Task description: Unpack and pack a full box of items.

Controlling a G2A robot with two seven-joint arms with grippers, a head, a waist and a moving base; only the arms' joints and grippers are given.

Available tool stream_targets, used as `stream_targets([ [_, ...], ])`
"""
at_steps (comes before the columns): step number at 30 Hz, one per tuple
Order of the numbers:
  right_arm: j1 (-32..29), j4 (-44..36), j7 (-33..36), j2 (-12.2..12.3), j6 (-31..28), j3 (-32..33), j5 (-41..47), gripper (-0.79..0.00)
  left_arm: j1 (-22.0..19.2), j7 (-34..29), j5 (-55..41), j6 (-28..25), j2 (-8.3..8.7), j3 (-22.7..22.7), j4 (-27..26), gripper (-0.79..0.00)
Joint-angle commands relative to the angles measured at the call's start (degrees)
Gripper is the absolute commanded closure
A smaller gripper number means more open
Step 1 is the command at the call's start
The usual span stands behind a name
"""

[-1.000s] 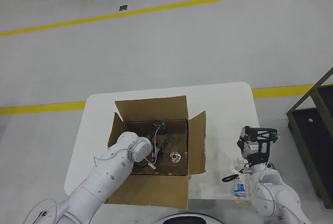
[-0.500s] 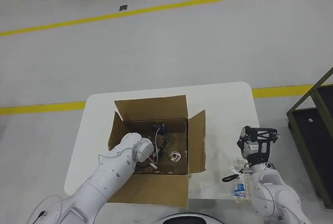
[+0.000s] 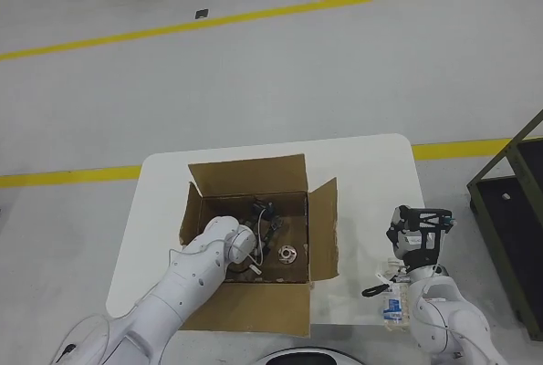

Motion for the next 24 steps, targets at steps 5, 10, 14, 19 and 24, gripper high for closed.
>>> stream_targets([
  [5, 0.0, 0.0, 0.0, 0.0, 0.0, 0.0, 0.0, 0.0, -0.38, -0.02, -1.26, 0.64, -0.46, -0.78, -1.31, -0.277],
  [10, 0.0, 0.0, 0.0, 0.0, 0.0, 0.0, 0.0, 0.0, -0.25, 0.16, -2.0, 1.65, -0.36, -2.33, -2.73, -0.274],
  [14, 0.0, 0.0, 0.0, 0.0, 0.0, 0.0, 0.0, 0.0, 0.48, 0.18, -3.35, 2.3, -0.19, -3.81, -3.93, -0.289],
  [19, 0.0, 0.0, 0.0, 0.0, 0.0, 0.0, 0.0, 0.0, 1.49, 0.87, -5.92, 3.05, -0.07, -5.79, -3.49, -0.268],
  [24, 0.0, 0.0, 0.0, 0.0, 0.0, 0.0, 0.0, 0.0, 1.52, 1.67, -5.25, 3.83, -0.14, -6.16, -2.84, -0.252],
])
